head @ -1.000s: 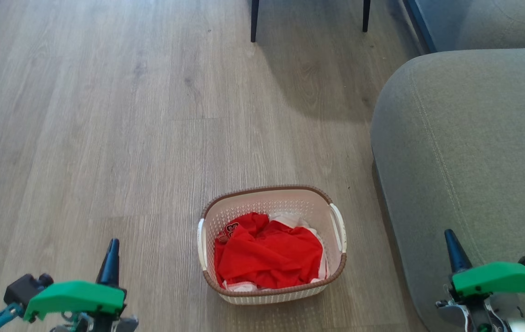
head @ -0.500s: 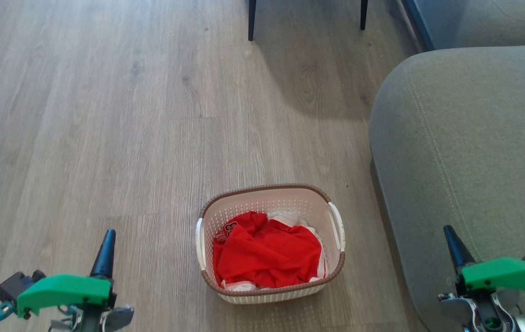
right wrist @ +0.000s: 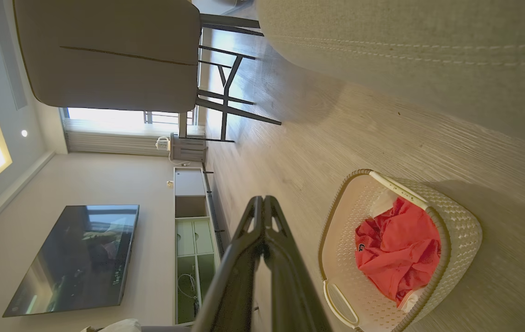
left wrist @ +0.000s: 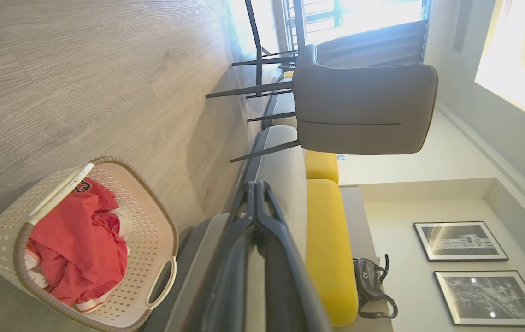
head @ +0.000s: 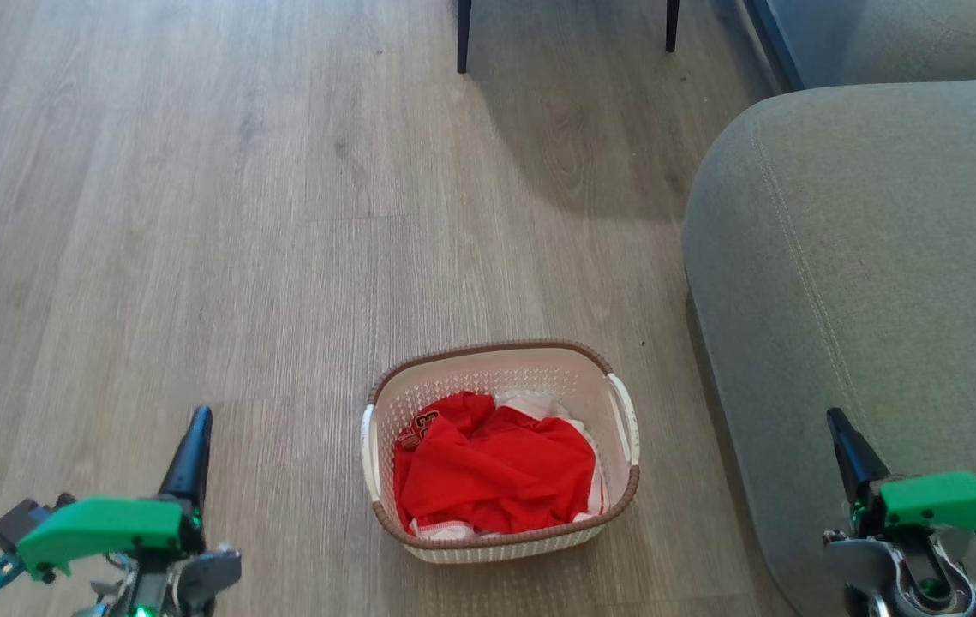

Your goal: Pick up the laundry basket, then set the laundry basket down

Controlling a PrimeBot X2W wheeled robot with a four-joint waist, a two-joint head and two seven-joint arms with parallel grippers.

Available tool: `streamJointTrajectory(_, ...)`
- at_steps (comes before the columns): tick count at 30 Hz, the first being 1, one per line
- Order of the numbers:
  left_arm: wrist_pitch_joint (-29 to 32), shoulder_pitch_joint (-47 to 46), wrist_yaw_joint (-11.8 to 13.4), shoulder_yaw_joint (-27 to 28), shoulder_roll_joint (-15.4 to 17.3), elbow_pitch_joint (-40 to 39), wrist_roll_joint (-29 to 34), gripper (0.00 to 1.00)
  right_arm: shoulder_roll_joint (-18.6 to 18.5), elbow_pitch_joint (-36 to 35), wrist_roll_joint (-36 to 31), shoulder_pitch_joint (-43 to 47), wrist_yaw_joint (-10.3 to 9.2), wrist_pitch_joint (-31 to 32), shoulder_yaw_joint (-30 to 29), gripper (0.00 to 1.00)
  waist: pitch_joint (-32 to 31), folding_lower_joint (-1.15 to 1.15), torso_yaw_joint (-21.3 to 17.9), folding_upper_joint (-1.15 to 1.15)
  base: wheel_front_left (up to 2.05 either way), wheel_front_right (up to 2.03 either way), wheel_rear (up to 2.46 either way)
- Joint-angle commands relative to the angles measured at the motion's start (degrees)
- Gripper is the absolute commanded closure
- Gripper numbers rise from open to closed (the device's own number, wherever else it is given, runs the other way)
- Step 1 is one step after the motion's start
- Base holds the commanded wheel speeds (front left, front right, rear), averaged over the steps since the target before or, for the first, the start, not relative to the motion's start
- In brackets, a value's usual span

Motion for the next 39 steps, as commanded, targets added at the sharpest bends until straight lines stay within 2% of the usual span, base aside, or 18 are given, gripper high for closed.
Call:
streamJointTrajectory(1, 0.7, -3.8, -0.8, 2.4, 0.6, -1.7, -1.8, 1.00, -1.1, -1.8, 1.8, -3.1, -0.08, 0.8, 0.6, 1.00, 0.0, 0.00, 0.0, 0.00, 0.00, 0.00, 0.00)
streamJointTrajectory(15, 2.9, -5.3, -1.9, 3.9, 0.5, -1.4, -10.0, 1.00, -1.1, -1.7, 9.6, -3.9, -0.09, 2.9, -0.3, 1.00, 0.2, 0.00, -0.4, 0.00, 0.00, 0.00, 0.00)
streamJointTrajectory(39, 3.2, -5.3, -1.9, 4.2, 0.3, -1.3, -9.6, 1.00, -0.9, -1.7, 9.4, -3.9, -0.09, 3.1, -0.5, 1.00, 0.2, 0.00, -0.4, 0.00, 0.00, 0.00, 0.00)
